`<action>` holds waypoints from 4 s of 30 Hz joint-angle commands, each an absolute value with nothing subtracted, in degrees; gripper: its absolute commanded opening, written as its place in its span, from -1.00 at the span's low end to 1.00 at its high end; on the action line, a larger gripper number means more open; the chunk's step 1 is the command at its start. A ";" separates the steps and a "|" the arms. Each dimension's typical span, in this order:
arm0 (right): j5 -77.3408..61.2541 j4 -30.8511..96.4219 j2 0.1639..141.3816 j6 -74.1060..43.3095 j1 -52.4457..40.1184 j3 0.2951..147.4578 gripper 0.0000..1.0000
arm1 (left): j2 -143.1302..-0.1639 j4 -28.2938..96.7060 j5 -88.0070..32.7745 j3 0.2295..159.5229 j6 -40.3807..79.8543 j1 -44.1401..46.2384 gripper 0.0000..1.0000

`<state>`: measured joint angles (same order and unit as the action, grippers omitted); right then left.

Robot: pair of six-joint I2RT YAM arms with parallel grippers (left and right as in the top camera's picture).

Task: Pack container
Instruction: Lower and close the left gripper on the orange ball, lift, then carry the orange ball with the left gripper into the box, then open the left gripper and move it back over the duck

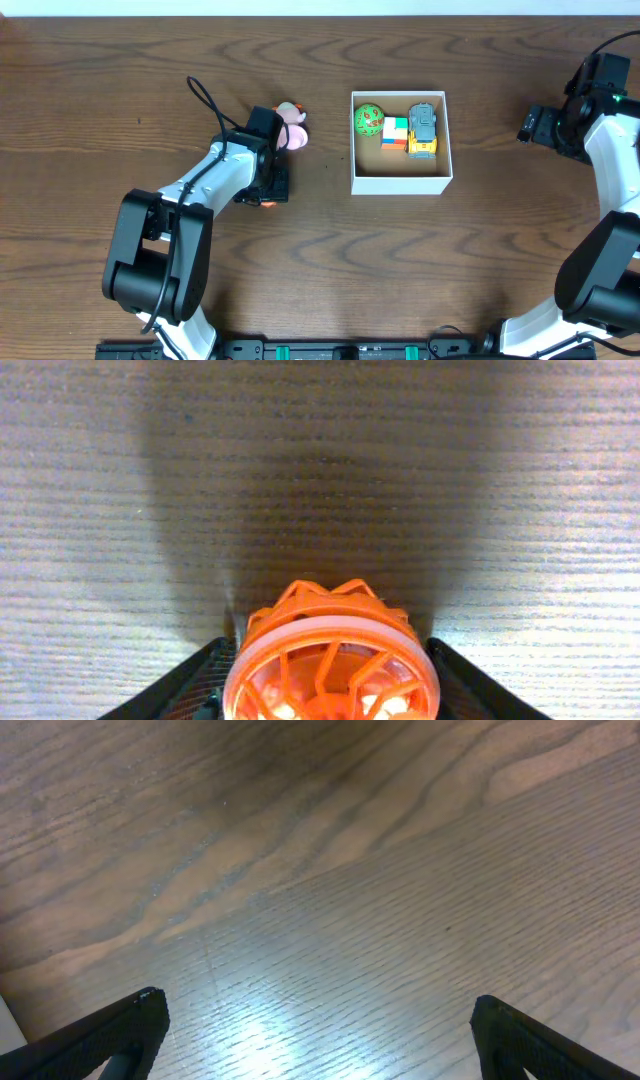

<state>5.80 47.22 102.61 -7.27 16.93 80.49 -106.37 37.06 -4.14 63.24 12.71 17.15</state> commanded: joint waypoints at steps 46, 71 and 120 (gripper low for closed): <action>5.76 47.13 102.87 -8.29 17.19 80.34 0.99 | -102.94 31.97 -3.86 91.05 10.22 41.47 0.08; 5.76 47.13 102.87 -8.29 17.19 80.34 0.98 | -114.26 17.63 -3.90 90.98 16.88 45.34 0.09; 5.76 47.13 102.87 -8.29 17.19 80.34 0.99 | -116.20 18.81 -3.86 89.25 16.60 44.97 0.47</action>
<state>5.78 47.22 102.61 -7.27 16.93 80.49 -117.30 19.05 -4.12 89.62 16.71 45.43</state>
